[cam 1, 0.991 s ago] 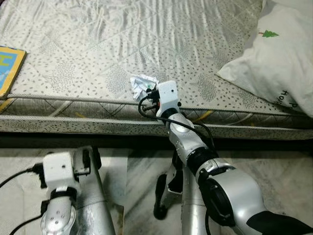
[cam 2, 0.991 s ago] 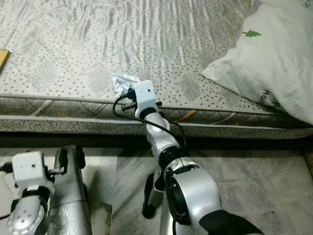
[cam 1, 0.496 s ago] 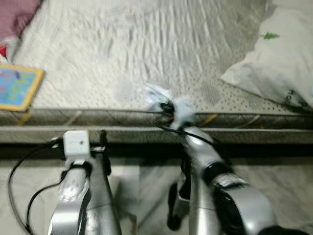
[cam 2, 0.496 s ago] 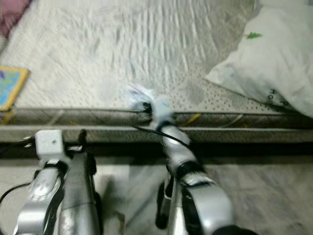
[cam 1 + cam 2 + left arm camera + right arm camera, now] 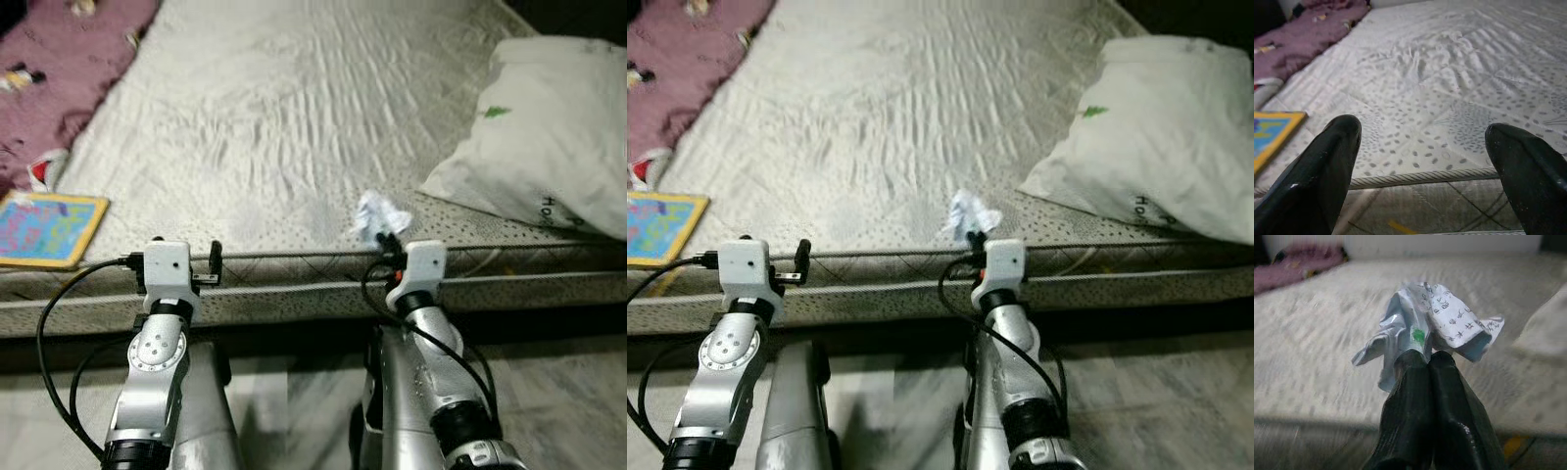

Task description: Clean up the room

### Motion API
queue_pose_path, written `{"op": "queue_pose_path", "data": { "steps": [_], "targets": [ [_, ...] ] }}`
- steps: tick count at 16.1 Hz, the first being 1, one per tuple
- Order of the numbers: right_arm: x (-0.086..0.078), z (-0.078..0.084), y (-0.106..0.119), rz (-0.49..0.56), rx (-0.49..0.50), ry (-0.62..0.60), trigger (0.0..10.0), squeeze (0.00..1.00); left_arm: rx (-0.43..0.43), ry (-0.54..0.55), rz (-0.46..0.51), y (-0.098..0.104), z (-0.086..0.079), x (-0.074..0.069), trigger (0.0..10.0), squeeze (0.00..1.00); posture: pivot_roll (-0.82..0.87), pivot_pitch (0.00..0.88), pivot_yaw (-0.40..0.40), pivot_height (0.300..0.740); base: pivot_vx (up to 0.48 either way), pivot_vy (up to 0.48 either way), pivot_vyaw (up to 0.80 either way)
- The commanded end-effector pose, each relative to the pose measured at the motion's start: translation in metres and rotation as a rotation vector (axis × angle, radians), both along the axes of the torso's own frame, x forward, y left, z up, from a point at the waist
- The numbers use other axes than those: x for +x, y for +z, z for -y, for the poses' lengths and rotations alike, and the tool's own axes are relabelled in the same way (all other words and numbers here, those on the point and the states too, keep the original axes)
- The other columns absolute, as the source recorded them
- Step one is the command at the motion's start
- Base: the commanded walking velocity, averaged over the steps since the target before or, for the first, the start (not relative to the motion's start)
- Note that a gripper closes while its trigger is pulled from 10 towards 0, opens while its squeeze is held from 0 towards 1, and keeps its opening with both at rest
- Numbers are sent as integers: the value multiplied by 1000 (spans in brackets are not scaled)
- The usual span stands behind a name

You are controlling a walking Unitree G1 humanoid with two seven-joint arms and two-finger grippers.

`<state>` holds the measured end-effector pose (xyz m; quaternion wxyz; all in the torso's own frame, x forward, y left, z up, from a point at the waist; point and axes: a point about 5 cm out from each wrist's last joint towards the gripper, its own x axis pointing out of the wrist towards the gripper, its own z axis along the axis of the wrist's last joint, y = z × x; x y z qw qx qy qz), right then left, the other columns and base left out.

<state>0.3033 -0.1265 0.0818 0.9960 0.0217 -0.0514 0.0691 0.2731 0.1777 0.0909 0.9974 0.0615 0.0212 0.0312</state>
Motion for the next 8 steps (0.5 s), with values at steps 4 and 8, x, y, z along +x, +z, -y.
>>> {"op": "queue_pose_path", "data": {
  "steps": [4,8],
  "targets": [
    [-11,-3,6,27,-13,21,10000,0,33,-1,-12,-6,-3,2,10000,0,56,24,19,503,0,0,0],
    [-13,-2,7,12,1,5,10000,0,5,-2,-25,-10,1,1,10000,0,43,44,18,503,0,0,0]
  ]
}}
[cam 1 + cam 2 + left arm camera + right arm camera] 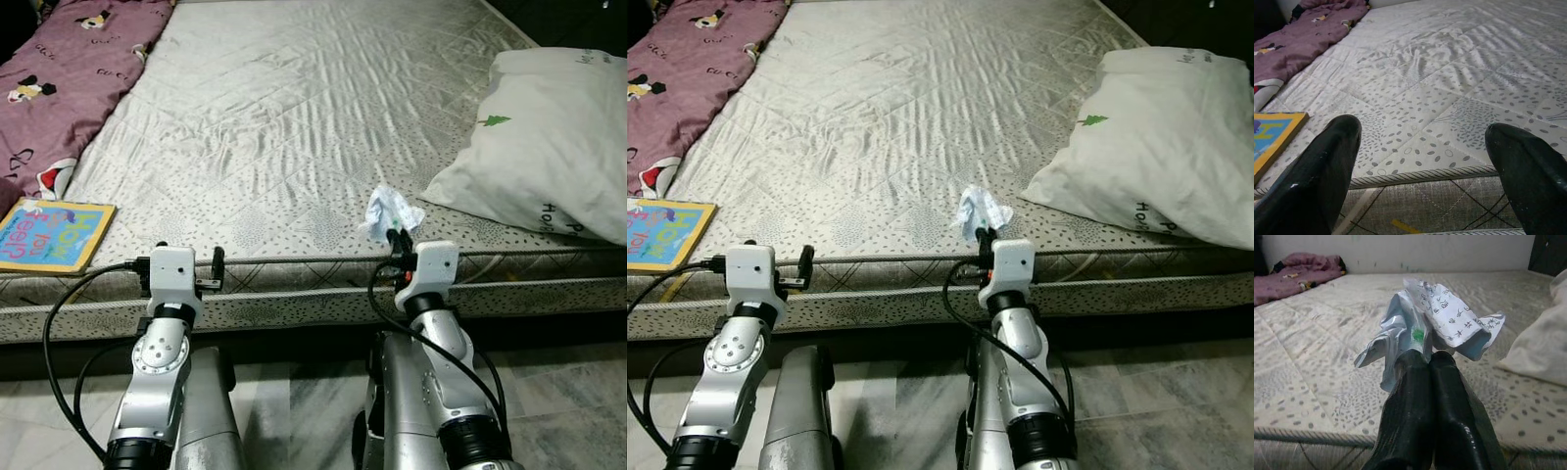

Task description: Clean up the room

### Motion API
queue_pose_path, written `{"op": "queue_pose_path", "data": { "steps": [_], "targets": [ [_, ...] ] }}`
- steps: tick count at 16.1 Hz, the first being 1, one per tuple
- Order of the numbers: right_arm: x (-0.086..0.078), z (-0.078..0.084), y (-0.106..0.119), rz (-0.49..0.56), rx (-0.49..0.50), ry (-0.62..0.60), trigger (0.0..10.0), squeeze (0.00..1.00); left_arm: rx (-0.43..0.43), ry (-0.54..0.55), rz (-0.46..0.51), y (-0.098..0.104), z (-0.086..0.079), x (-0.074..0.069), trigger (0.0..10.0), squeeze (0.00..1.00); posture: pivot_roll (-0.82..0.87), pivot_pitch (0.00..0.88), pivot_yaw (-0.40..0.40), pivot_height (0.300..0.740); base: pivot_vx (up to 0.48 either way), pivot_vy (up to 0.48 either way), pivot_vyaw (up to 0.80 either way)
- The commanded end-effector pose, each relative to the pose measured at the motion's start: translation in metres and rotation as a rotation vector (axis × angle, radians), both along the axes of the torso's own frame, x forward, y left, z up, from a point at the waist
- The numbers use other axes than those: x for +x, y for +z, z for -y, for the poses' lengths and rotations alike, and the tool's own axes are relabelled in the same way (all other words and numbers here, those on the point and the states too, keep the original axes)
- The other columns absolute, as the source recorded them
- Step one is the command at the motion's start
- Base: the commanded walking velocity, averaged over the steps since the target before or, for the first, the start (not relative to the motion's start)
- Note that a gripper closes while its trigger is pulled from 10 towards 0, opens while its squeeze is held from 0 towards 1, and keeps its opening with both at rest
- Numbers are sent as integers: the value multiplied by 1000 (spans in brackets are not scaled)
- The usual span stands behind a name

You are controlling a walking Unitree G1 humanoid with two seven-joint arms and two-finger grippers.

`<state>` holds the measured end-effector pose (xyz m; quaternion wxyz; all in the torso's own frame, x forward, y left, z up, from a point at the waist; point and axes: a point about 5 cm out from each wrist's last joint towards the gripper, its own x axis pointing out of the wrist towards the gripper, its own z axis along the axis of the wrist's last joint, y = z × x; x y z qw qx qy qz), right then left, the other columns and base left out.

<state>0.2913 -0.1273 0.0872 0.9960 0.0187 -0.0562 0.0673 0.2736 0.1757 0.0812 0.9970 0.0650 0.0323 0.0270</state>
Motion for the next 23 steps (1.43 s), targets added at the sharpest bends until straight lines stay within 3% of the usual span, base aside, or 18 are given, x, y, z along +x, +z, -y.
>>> {"op": "queue_pose_path", "data": {
  "steps": [1,7,13,20,23],
  "targets": [
    [-1,-3,3,6,7,11,10000,0,-5,2,-4,-1,0,1,10000,0,34,51,19,503,0,0,0],
    [0,-2,3,-26,23,-13,10000,0,-13,-18,-10,-10,5,2,10000,0,41,51,8,523,0,0,0],
    [7,-10,5,-49,39,11,10000,0,-30,4,-18,-14,8,-1,10000,0,64,41,-21,585,0,0,0],
    [8,-4,4,-58,32,-15,10000,0,-33,-3,-15,-15,11,2,10000,0,52,37,-13,667,0,0,0],
    [9,-2,1,-82,23,-44,10000,0,-30,-5,-13,-15,11,3,10000,0,51,35,-14,676,0,0,0]
  ]
}}
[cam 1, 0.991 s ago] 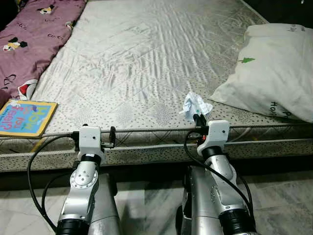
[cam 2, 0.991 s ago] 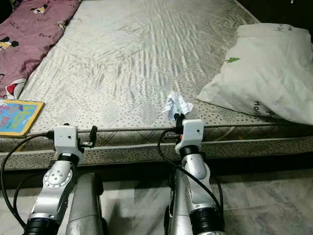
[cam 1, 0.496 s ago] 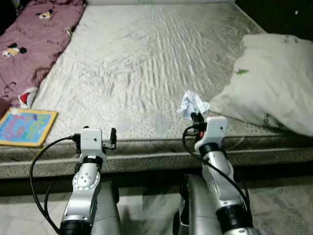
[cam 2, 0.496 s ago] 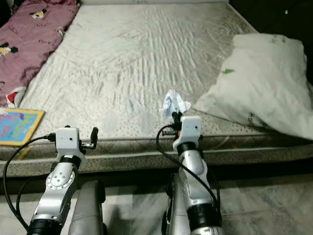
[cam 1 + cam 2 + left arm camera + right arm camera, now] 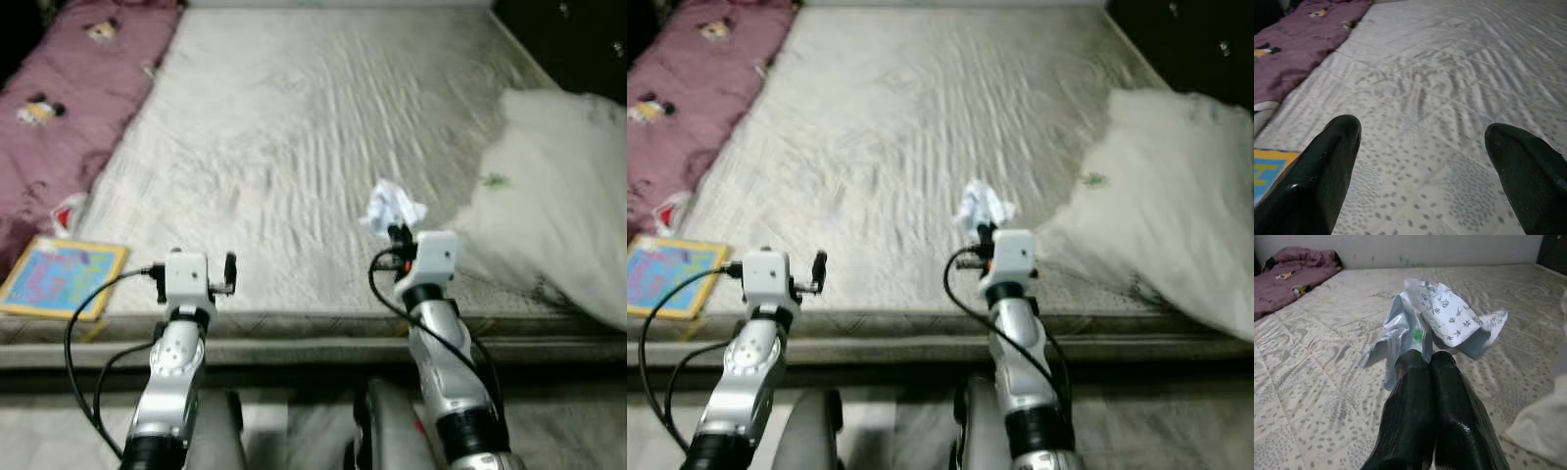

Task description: Clean up the room

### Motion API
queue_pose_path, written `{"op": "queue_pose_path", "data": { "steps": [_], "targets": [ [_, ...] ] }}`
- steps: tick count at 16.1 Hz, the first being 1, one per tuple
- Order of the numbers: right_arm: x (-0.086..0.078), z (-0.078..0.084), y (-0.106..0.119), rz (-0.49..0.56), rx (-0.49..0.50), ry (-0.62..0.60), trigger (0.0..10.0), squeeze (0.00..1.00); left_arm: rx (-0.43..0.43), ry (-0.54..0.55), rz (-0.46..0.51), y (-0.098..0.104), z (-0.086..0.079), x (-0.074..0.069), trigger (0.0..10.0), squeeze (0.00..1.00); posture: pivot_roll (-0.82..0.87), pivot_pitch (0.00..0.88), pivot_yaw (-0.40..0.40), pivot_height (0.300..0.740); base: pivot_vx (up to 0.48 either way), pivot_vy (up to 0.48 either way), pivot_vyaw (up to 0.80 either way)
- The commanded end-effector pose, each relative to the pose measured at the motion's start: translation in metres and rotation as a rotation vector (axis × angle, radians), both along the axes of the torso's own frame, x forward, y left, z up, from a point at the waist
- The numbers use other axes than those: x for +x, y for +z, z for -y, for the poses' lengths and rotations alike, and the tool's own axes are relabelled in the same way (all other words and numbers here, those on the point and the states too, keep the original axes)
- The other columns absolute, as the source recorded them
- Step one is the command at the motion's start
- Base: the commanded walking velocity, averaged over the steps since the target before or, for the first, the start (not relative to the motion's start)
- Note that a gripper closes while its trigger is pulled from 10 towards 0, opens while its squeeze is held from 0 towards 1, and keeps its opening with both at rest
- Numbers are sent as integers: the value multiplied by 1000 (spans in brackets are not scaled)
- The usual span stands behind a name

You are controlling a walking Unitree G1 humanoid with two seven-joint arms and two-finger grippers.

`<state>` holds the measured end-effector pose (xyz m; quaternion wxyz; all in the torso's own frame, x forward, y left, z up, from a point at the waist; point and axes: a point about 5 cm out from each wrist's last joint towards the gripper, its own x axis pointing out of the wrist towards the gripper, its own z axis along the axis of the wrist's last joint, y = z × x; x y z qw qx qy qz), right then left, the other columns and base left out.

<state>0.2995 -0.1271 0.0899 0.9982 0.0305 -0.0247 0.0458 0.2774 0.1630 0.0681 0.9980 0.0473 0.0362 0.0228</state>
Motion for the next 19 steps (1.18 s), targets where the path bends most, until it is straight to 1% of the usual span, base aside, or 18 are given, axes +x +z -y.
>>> {"op": "queue_pose_path", "data": {
  "steps": [1,4,11,17,19],
  "targets": [
    [1,-1,-2,-20,2,-6,10000,0,8,1,-5,-2,-2,-1,10000,0,51,35,-14,676,0,0,0],
    [0,-1,-1,0,-38,-4,10000,0,9,4,-4,-3,-2,-3,10000,0,60,37,-15,680,0,0,0],
    [-2,1,-2,-13,-26,-21,10000,0,8,-3,-14,-4,-1,-5,10000,0,57,48,-13,740,0,0,0],
    [-4,2,-5,-24,-25,-23,10000,0,28,-3,0,-2,0,-6,10000,0,58,55,-16,740,0,0,0],
    [-4,2,-5,-26,-26,-23,10000,0,9,6,0,-2,-1,-6,10000,0,58,55,-16,740,0,0,0]
  ]
}}
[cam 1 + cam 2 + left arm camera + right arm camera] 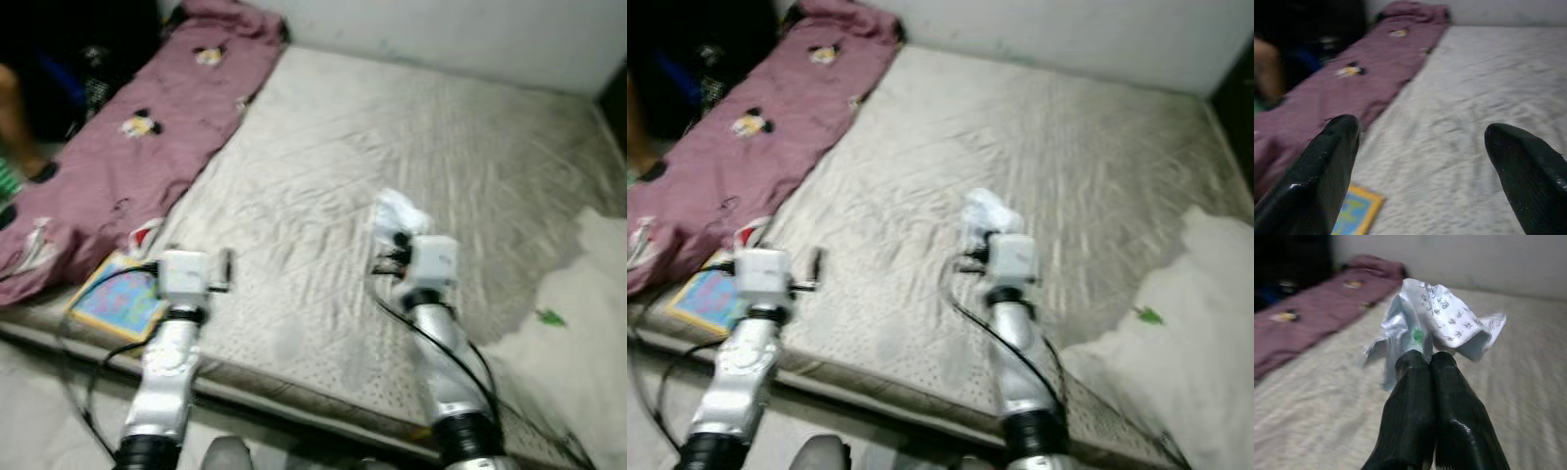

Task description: Clean up the room

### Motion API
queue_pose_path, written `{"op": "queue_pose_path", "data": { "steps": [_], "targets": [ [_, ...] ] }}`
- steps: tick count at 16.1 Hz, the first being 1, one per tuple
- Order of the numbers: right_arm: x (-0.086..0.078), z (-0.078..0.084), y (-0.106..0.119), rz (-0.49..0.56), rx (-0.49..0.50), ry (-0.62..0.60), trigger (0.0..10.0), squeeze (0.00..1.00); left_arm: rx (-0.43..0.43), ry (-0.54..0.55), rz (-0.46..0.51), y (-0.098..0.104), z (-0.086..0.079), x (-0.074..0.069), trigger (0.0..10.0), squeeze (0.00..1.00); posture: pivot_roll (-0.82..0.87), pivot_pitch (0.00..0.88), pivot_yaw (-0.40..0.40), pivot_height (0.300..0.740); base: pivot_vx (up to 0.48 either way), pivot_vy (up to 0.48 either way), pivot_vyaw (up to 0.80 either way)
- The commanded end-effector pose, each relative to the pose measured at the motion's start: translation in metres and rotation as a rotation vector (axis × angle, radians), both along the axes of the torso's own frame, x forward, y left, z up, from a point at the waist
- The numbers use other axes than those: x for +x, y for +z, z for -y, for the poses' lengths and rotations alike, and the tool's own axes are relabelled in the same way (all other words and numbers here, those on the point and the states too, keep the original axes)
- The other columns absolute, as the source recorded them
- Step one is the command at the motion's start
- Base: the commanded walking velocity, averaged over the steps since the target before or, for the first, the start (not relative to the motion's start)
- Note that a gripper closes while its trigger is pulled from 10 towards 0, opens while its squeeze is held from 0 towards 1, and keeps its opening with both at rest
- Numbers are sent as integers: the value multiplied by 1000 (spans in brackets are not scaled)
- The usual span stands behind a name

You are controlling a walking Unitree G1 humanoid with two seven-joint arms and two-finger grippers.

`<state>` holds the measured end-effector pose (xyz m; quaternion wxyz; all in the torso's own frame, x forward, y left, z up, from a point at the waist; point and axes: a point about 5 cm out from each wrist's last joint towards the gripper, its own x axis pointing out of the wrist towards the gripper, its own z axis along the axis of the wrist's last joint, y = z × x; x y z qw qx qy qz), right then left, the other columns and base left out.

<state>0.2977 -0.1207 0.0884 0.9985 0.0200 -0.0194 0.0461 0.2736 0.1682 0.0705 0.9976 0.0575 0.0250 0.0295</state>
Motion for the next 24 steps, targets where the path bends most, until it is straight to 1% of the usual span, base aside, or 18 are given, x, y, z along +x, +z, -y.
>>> {"op": "queue_pose_path", "data": {
  "steps": [1,2,4,7,10,12,13,18,19,22,24],
  "targets": [
    [-2,9,-4,-17,-6,-22,10000,0,-6,-14,-25,-4,5,-2,10000,0,56,54,-18,740,0,0,0],
    [-3,10,-4,-19,-9,-21,10000,0,13,-40,-20,-4,10,-2,10000,0,56,55,-19,740,0,0,0],
    [-2,10,-5,-21,-11,-20,10000,0,-12,-57,-19,-4,13,-2,10000,0,54,54,-23,740,0,0,0],
    [-2,10,-7,-39,-23,-19,10000,0,-5,-60,-14,-3,14,-3,10000,0,51,52,-26,740,0,0,0],
    [-1,9,-7,-38,-39,-9,10000,0,-23,-53,-16,-4,14,-3,10000,0,49,52,-28,740,0,0,0],
    [-1,7,-6,-27,-64,9,10000,0,-34,-68,-22,-4,17,-2,10000,0,47,52,-31,740,0,0,0],
    [0,8,-7,-38,-67,2,10000,0,-36,-71,-23,-4,18,-2,10000,0,46,54,-34,740,0,0,0],
    [1,11,-9,-60,-48,-15,10000,0,-77,-57,-43,-7,18,-2,10000,0,38,58,-40,740,0,0,0],
    [1,11,-9,-60,-47,-13,10000,0,-82,-56,-46,-8,17,-2,10000,0,38,58,-40,740,0,0,-581],
    [2,9,-9,-57,-44,1,10000,0,-78,-60,-49,-8,18,-1,10000,0,36,55,-41,740,0,0,-138],
    [3,10,-9,-57,-32,0,10000,0,-69,-72,-50,-9,22,1,10000,0,33,45,-30,740,0,0,0]
  ]
}}
